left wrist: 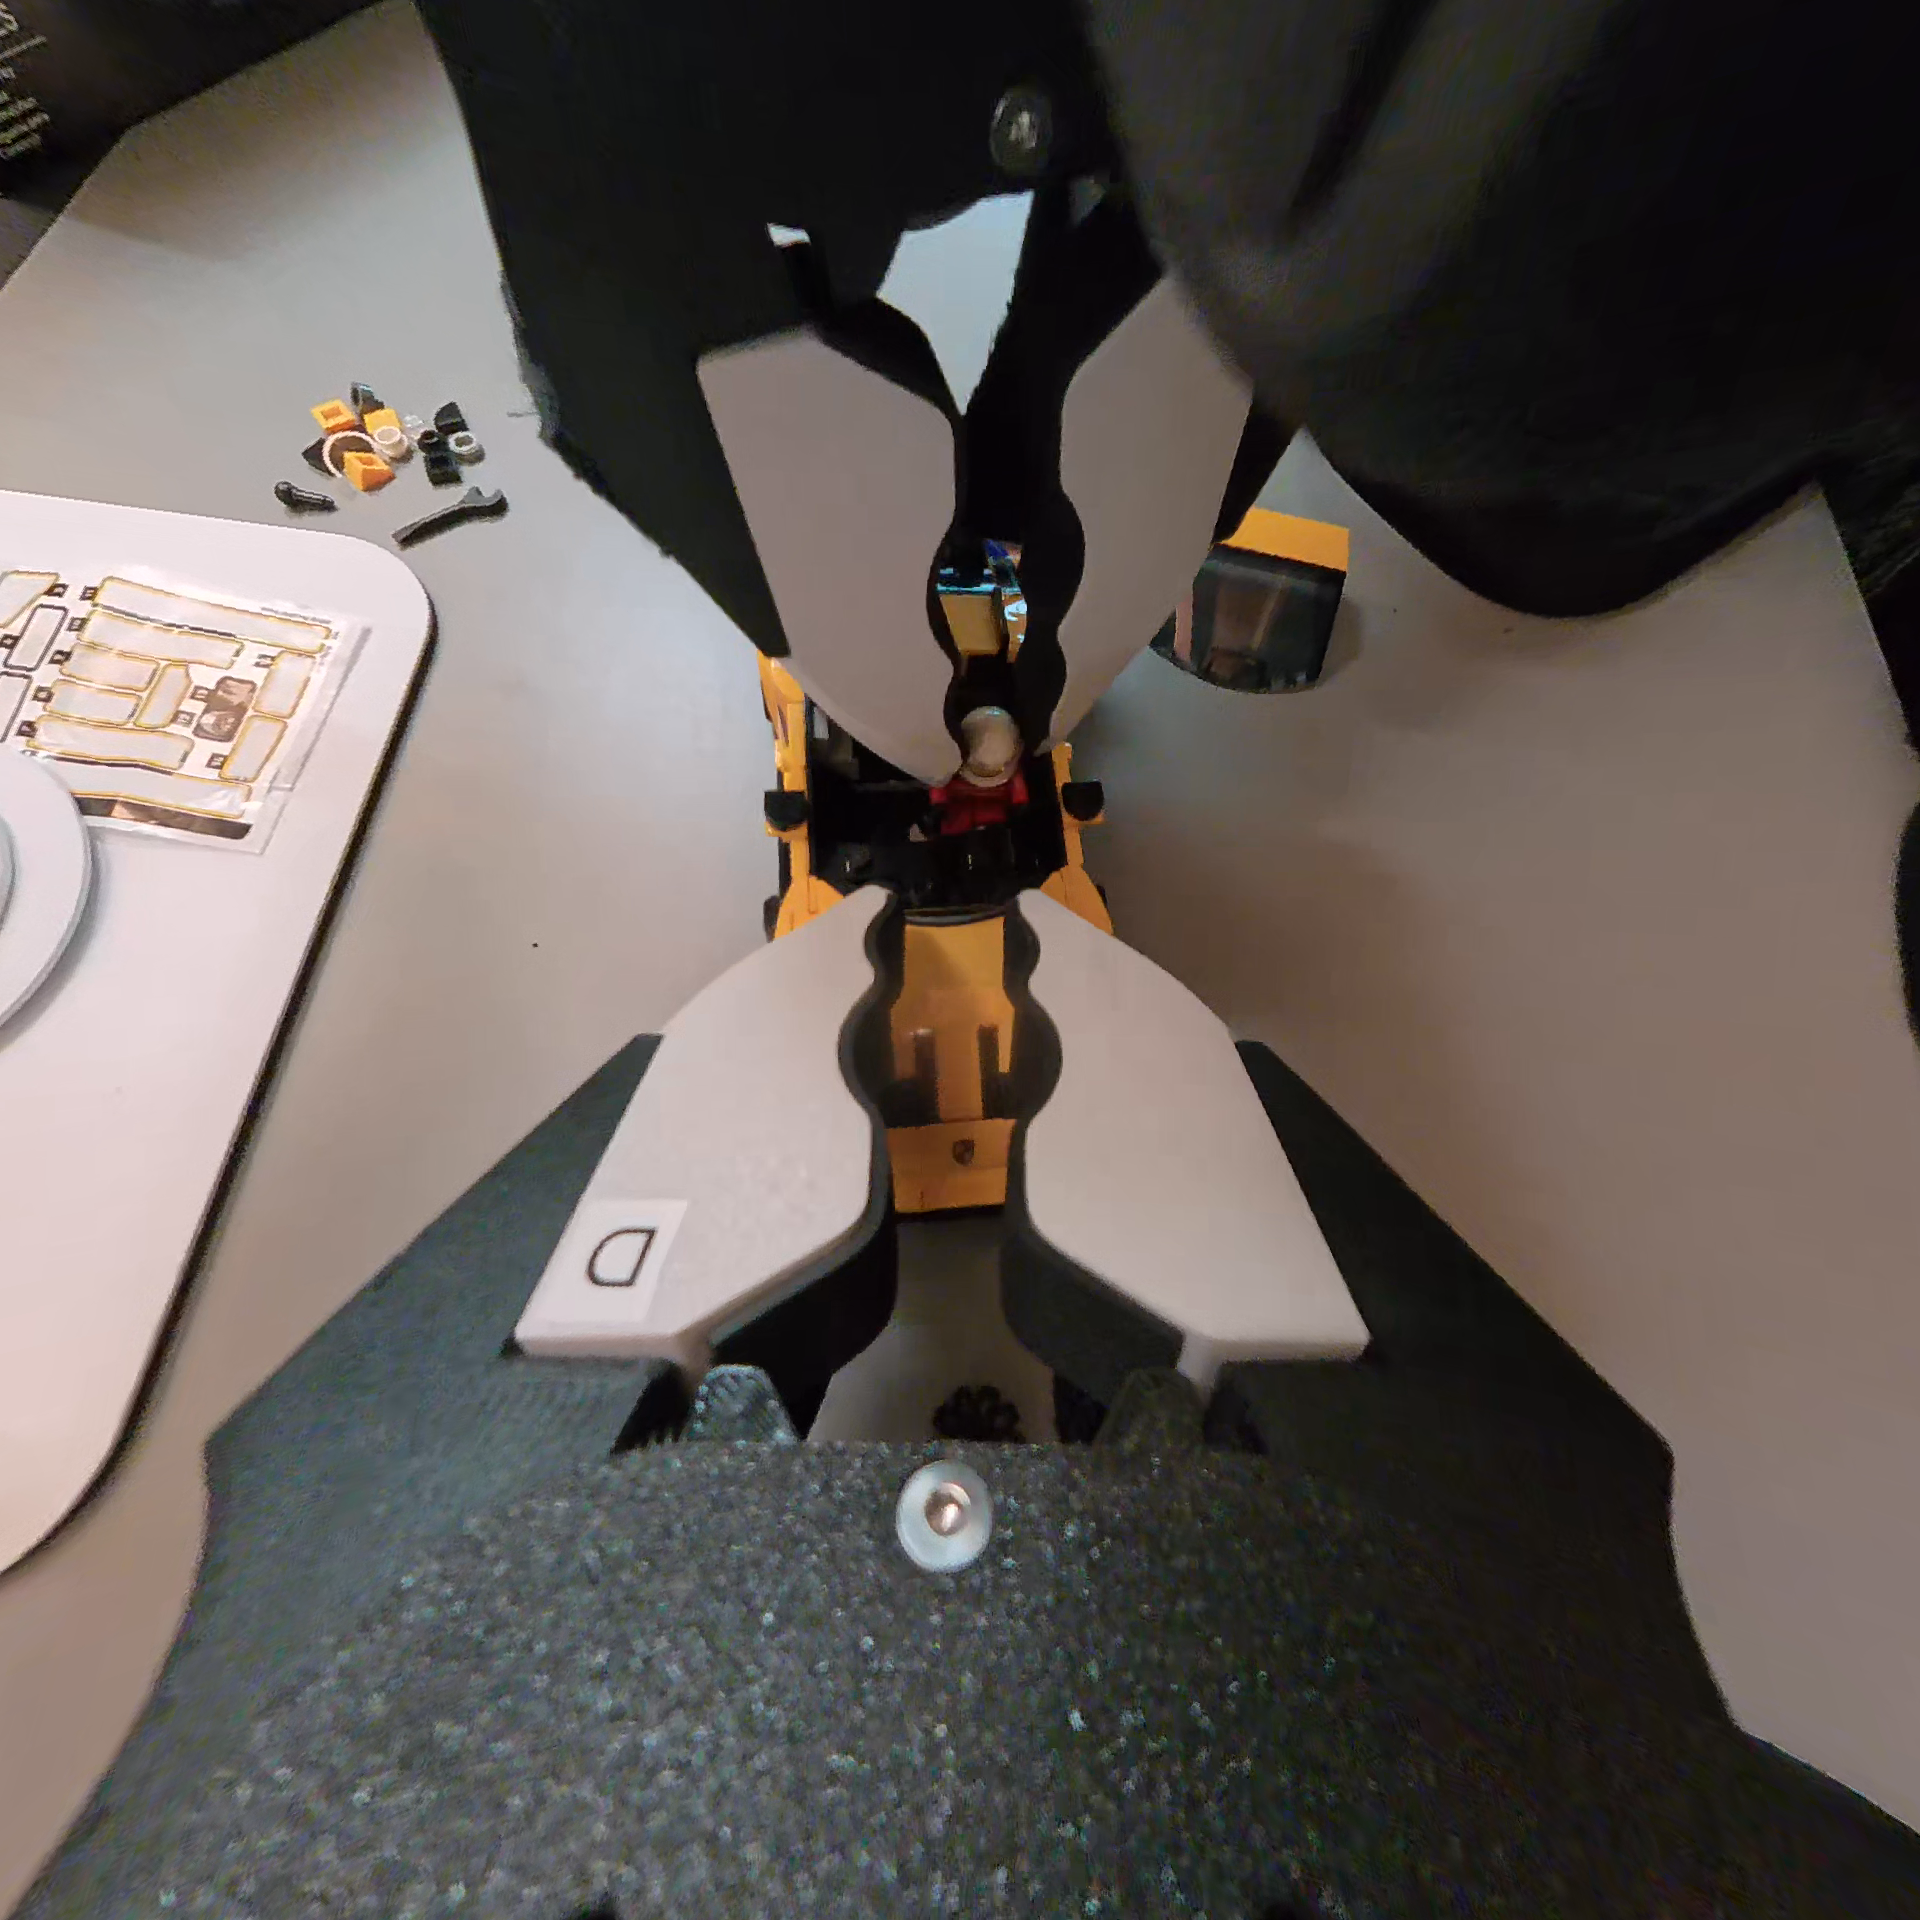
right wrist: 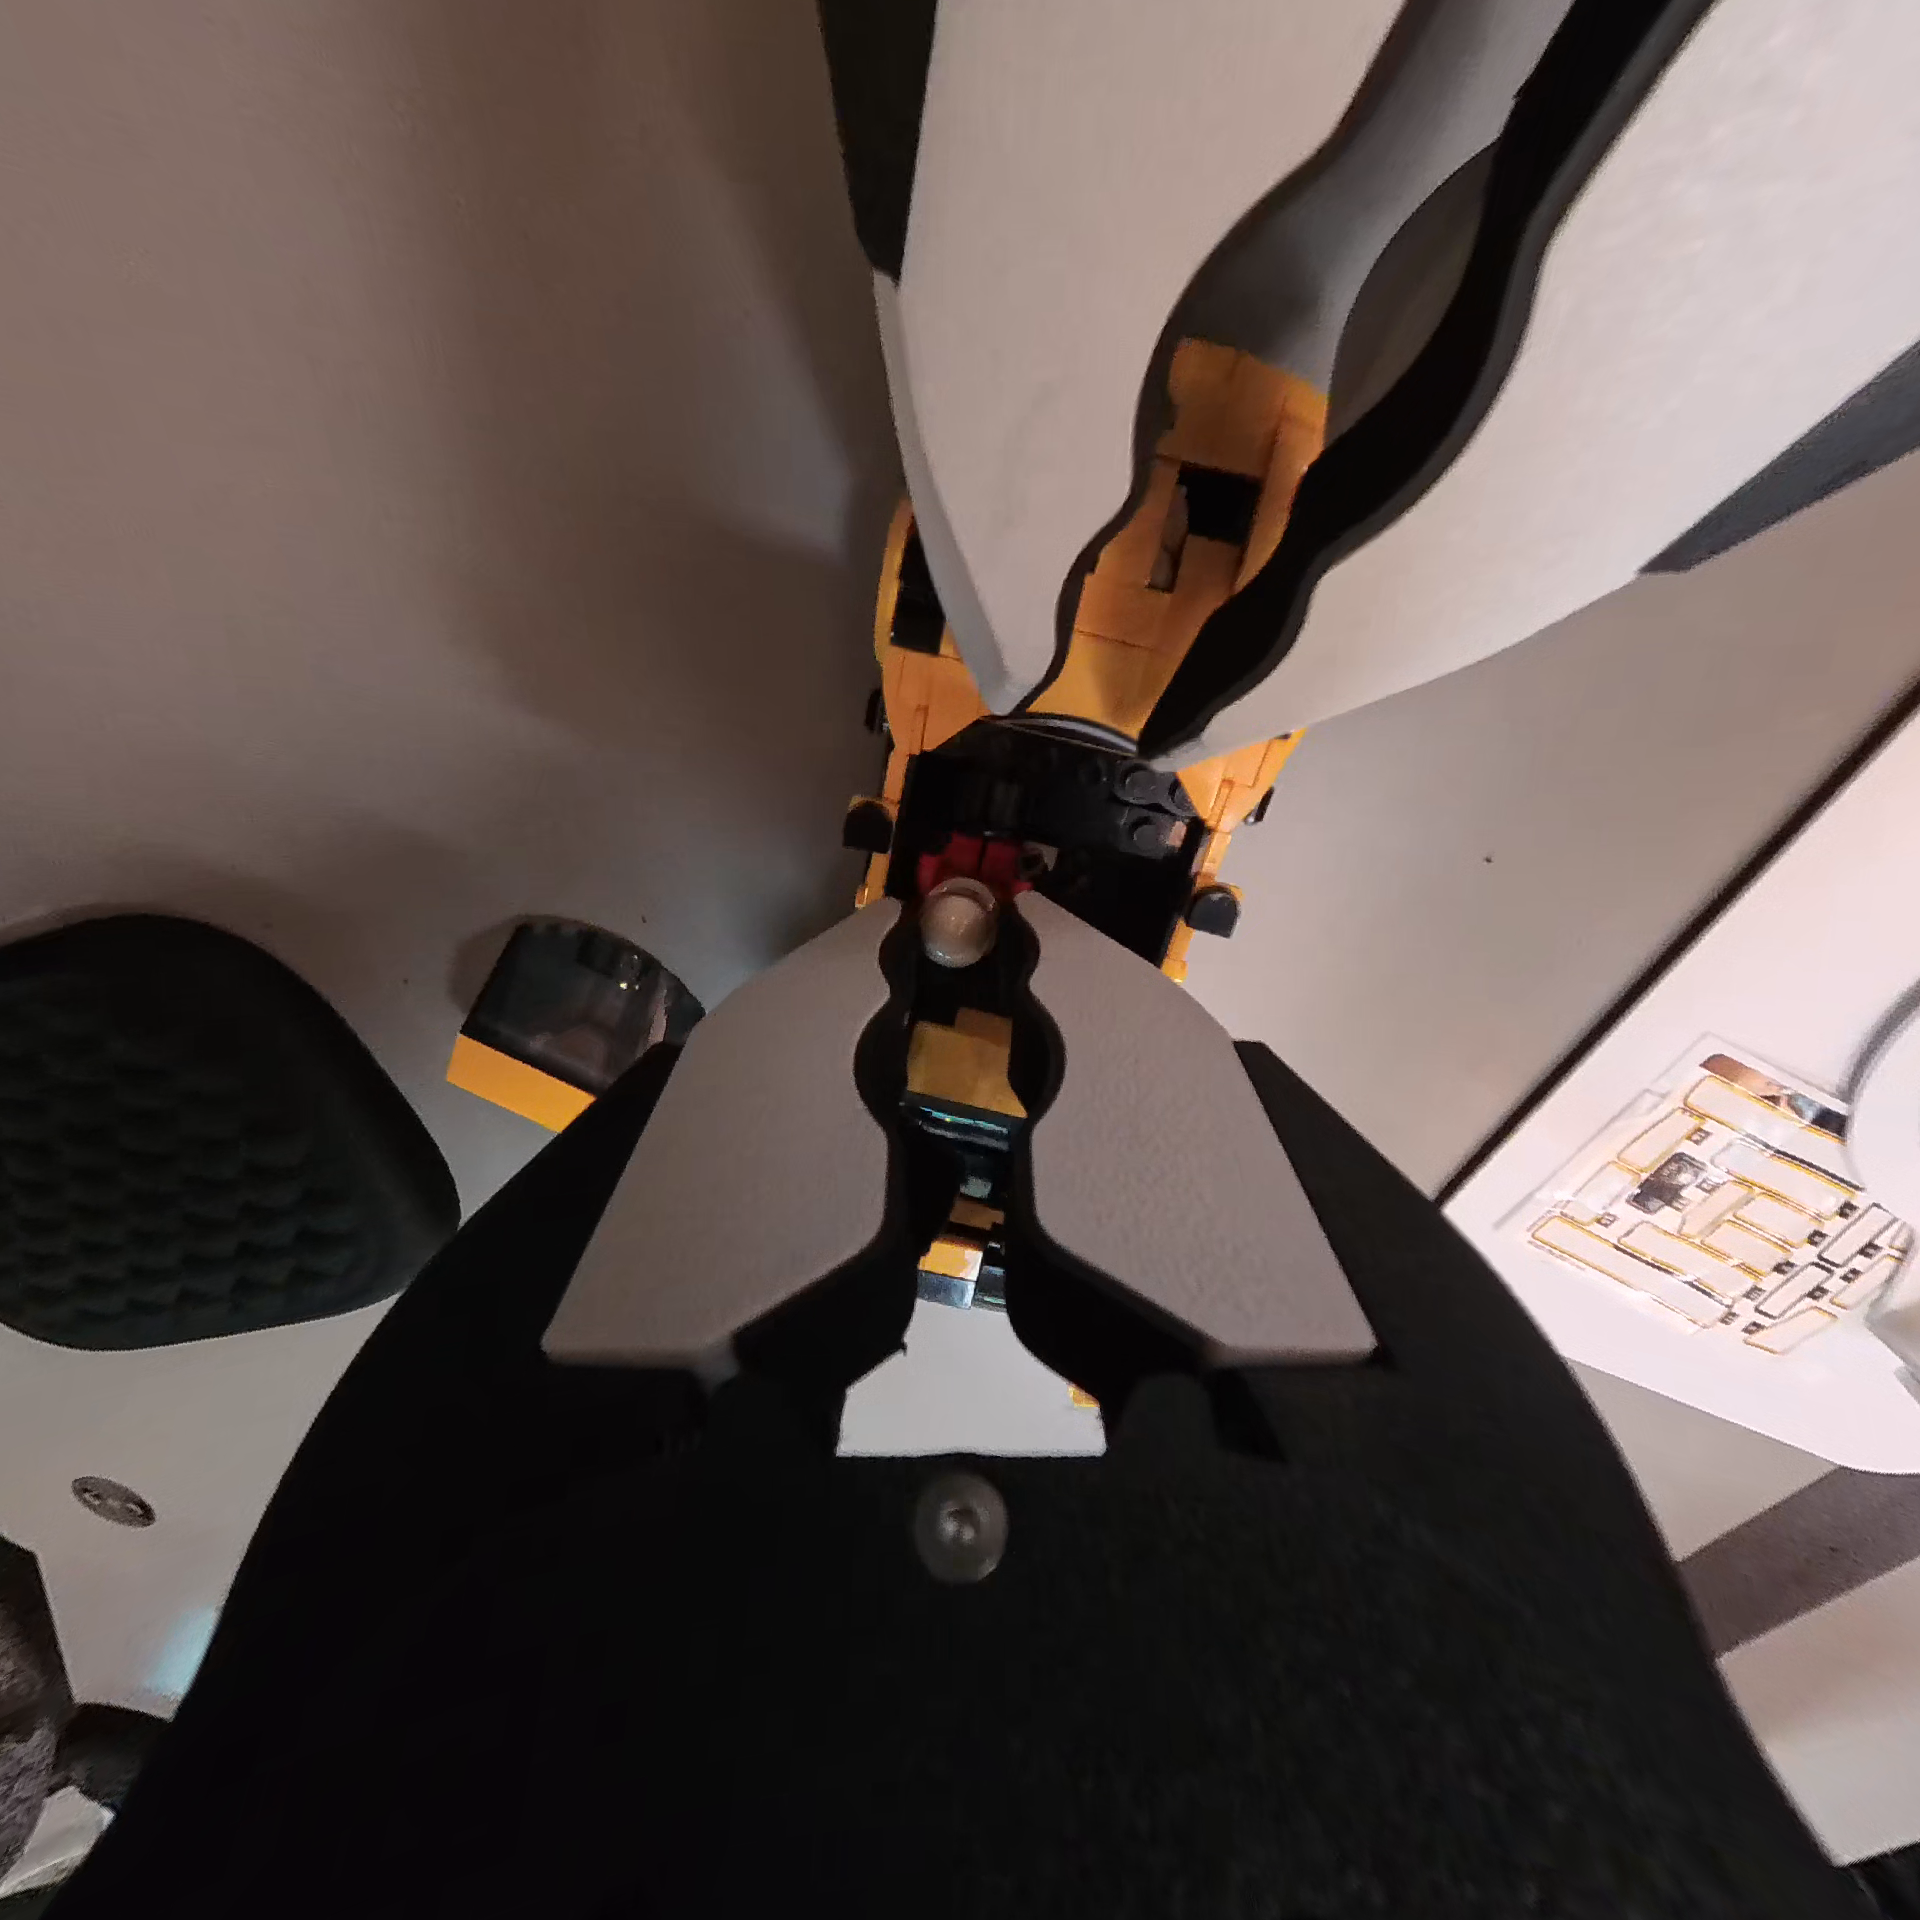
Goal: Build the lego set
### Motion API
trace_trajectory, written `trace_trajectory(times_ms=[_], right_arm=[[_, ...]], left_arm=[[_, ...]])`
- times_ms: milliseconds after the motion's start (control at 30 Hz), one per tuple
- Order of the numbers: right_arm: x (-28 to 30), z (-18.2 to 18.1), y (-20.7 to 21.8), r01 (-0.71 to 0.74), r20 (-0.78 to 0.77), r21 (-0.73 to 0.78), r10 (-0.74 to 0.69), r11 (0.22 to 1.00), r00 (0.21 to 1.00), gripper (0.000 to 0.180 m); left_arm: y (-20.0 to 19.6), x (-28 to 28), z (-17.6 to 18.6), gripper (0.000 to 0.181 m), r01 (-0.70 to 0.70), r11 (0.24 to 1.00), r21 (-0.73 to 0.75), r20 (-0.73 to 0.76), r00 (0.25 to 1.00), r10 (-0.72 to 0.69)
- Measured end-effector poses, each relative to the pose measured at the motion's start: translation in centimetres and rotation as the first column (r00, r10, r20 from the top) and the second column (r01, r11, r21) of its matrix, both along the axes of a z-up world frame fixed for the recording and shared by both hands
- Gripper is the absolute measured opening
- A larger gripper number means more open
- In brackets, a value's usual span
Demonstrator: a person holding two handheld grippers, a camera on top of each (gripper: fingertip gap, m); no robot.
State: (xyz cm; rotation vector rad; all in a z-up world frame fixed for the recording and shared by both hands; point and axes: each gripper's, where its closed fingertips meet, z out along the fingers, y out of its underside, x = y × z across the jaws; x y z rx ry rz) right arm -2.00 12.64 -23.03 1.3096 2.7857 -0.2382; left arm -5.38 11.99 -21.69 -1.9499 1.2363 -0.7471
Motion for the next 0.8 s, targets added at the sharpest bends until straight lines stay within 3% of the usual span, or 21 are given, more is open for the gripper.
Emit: trace_trajectory(times_ms=[267, 800], right_arm=[[0.2, 0.7, 0.6, 0.014, -0.029, 0.016, -0.014, 1.000, 0.999, 0.023], [0.0, 0.3, 0.0, 0.034, -0.014, 0.021, -0.034, 0.999, 0.999, 0.013]], left_arm=[[-0.1, 0.0, -0.1, 0.017, 0.003, 1.000, -0.001, 0.000, 1.000, -0.003], [-0.2, 0.1, -0.2, 0.017, 0.008, 1.000, -0.017, 0.011, 1.000, -0.008]])
